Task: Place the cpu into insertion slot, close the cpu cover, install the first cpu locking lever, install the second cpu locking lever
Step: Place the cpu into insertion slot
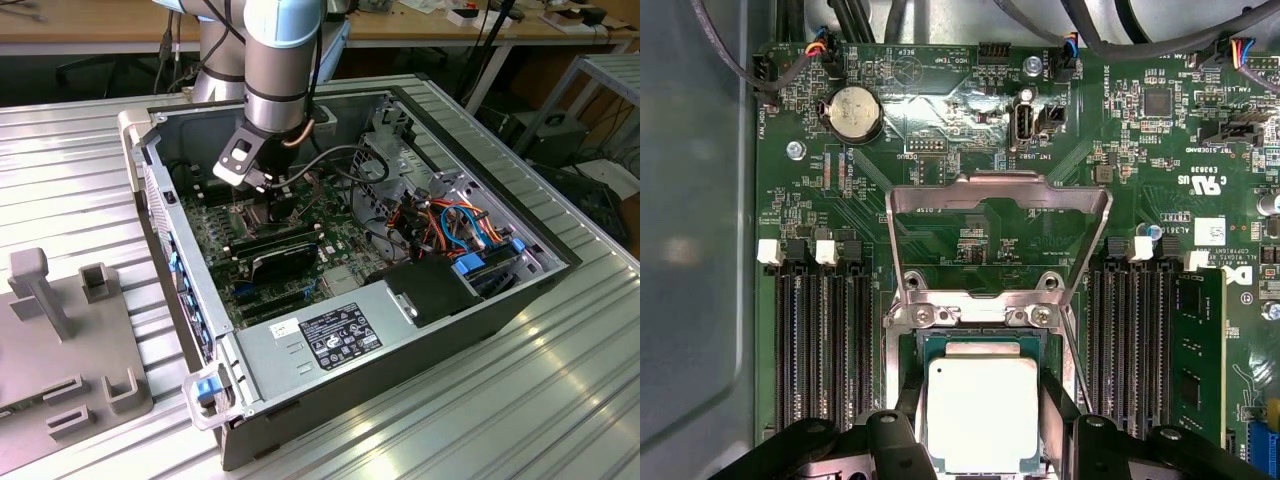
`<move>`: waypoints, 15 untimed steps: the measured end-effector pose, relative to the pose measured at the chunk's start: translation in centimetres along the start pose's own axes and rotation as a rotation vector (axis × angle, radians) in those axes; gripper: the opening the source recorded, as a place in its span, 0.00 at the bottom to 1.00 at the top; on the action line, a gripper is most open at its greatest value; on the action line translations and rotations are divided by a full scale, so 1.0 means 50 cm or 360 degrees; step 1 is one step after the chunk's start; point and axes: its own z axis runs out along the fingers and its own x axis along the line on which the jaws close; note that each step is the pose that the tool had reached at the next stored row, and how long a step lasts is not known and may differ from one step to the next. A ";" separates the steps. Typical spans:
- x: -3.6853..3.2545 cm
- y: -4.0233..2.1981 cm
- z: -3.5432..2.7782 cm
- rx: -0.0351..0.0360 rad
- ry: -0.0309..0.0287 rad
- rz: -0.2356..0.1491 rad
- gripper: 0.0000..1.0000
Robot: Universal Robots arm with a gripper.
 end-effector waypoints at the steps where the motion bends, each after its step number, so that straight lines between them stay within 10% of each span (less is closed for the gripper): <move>1: 0.000 0.000 0.000 0.0000 -0.00001 0.0000 0.55; 15: 0.000 0.000 0.000 -0.0013 0.00021 0.0001 0.55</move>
